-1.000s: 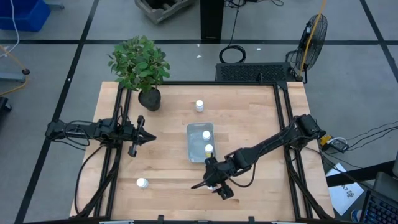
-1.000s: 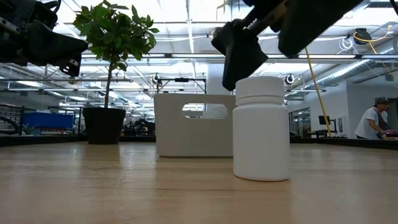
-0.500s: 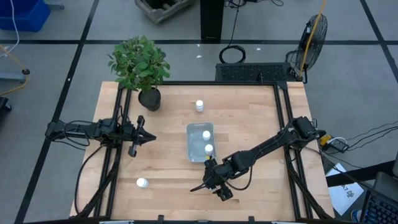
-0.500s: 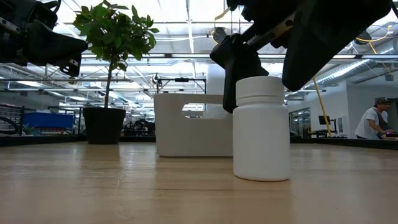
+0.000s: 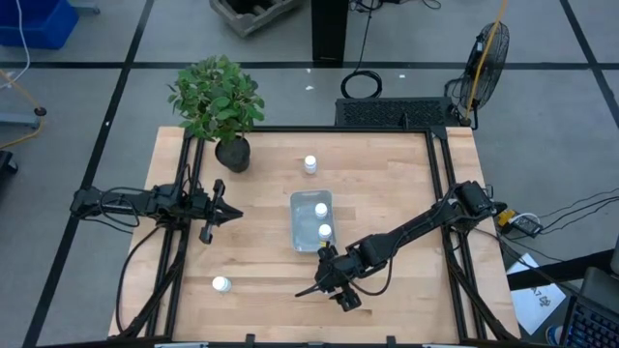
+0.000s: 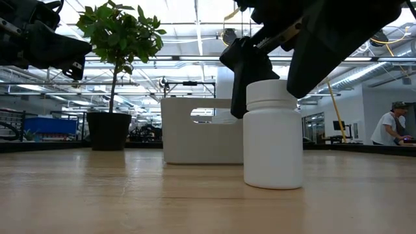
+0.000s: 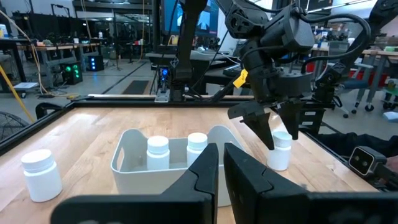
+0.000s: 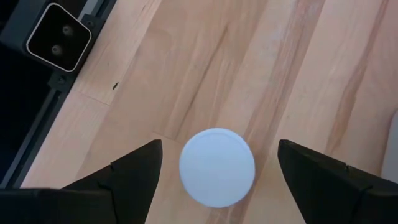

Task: Pick and place pill bottles into a basket
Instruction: Put the white medicine bottle into the gray bin

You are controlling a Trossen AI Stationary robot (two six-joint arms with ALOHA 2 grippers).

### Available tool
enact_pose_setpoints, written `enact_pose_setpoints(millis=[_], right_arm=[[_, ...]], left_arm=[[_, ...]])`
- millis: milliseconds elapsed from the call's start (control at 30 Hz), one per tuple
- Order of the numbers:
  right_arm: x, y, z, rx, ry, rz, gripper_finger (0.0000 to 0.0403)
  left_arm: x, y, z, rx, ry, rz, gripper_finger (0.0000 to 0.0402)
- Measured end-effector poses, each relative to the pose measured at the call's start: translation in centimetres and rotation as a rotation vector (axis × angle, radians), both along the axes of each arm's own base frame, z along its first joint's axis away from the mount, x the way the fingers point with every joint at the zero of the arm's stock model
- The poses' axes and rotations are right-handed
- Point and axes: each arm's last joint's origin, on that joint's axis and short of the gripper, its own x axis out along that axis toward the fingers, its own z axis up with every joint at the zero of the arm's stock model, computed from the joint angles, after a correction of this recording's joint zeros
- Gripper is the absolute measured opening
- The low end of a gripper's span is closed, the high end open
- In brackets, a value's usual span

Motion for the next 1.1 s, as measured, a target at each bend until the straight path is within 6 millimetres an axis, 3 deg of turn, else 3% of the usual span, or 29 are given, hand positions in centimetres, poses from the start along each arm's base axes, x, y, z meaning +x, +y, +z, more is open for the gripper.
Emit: enact_pose_setpoints(millis=[633, 933, 1100], right_arm=[[0.0, 0.0, 0.1, 0.012, 0.005, -0.002, 0.0151], [0.0, 0.0, 0.3, 0.039, 0.006, 0.002, 0.015], [-0.3, -0.3, 2.4, 0.06, -0.052, -0.002, 0.0153]], left_arm=[[0.0, 0.0, 0.0, 0.0, 0.0, 0.0, 0.0031], [0.0, 0.0, 0.0, 0.0, 0.0, 0.0, 0.0031], [0.0, 0.0, 0.0, 0.0, 0.0, 0.0, 0.0031]])
